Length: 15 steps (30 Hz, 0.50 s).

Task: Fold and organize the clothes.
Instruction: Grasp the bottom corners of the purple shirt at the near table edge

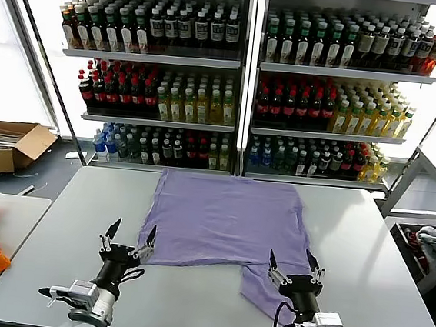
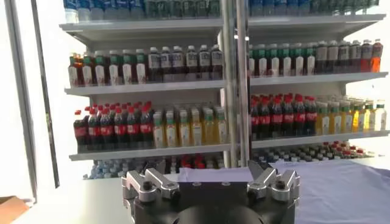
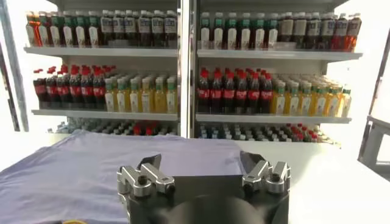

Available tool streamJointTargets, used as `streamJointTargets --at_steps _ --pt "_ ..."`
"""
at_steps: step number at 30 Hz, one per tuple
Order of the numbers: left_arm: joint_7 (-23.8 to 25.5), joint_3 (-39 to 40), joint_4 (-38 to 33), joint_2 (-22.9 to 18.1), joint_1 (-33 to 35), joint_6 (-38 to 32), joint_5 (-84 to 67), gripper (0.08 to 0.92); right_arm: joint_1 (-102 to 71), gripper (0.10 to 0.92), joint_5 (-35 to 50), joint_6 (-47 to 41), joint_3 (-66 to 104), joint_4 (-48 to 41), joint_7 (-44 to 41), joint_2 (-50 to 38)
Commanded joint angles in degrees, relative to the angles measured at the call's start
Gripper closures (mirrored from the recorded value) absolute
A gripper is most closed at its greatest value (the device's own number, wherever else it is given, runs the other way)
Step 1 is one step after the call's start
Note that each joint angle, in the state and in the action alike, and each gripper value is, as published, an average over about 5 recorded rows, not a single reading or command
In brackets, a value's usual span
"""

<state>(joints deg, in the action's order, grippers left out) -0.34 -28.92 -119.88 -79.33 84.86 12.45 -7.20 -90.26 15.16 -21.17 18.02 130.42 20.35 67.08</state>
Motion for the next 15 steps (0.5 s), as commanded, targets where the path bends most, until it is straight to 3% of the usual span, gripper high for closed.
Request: streamJointTargets --at_steps 1,7,15 --pt "-0.05 0.38 1.81 2.18 -0.31 6.36 -1.82 0.177 -3.05 0.203 1.31 -3.54 -0.06 1.64 2.26 -2.28" --pt "-0.68 1.67 2.92 4.28 -0.86 9.98 -2.85 0.177 -6.09 0.203 4.79 -6.16 0.25 3.25 5.77 -3.24" --pt "-0.54 2.60 3.97 3.82 -0.52 10.53 -2.77 0.177 -8.00 0.203 4.83 -6.22 -0.10 1.61 7.64 -2.43"
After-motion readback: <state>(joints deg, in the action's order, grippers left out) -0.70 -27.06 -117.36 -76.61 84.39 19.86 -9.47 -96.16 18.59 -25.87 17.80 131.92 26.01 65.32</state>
